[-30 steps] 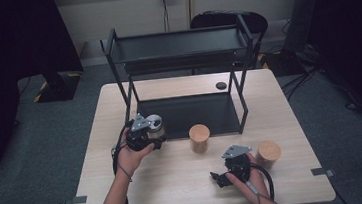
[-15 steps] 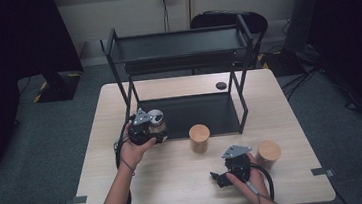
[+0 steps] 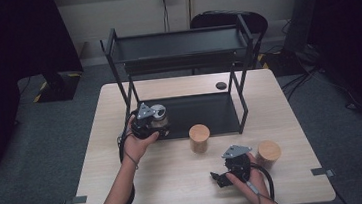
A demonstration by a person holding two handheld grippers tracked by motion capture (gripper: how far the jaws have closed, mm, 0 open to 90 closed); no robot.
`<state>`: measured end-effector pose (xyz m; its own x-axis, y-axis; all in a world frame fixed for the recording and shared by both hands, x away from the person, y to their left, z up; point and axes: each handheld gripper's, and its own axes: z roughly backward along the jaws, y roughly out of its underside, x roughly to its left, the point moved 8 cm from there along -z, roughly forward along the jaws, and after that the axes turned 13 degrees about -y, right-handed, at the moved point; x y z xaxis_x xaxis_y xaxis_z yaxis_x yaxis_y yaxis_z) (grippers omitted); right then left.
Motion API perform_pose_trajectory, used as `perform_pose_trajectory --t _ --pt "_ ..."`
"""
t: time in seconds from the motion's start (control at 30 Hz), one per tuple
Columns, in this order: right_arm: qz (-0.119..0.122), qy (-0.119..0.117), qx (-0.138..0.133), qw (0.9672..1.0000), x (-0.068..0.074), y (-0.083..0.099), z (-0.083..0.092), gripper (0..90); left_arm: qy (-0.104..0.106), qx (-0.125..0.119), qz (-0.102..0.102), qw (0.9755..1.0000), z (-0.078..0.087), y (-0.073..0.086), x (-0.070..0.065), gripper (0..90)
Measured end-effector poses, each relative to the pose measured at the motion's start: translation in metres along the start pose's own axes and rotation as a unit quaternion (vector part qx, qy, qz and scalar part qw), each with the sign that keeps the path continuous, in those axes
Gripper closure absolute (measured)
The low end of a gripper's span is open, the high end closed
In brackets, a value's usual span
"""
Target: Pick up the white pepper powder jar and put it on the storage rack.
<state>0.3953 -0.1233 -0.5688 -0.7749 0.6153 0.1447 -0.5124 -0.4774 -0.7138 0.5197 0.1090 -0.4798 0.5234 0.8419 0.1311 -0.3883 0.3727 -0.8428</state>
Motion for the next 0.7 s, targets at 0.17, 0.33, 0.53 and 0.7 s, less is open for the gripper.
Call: perform_pose_trajectory --t 0.17,0.33,0.53,0.7 --pt "0.000 0.000 0.000 1.0000 0.000 0.000 0.000 0.0 -0.005 -0.003 0.005 1.0000 -0.004 -0.004 0.003 30.6" --pt "0.000 0.000 0.000 1.0000 0.000 0.000 0.000 0.0 -0.010 -0.003 0.005 0.9999 -0.007 -0.007 0.006 30.6" --pt "0.000 0.000 0.000 1.0000 0.000 0.000 0.000 0.0 -0.014 -0.005 0.009 0.9998 -0.010 -0.009 0.010 30.6" --pt "0.000 0.000 0.000 1.0000 0.000 0.000 0.000 0.0 -0.018 -0.005 0.014 0.9997 -0.015 -0.010 0.012 30.6"
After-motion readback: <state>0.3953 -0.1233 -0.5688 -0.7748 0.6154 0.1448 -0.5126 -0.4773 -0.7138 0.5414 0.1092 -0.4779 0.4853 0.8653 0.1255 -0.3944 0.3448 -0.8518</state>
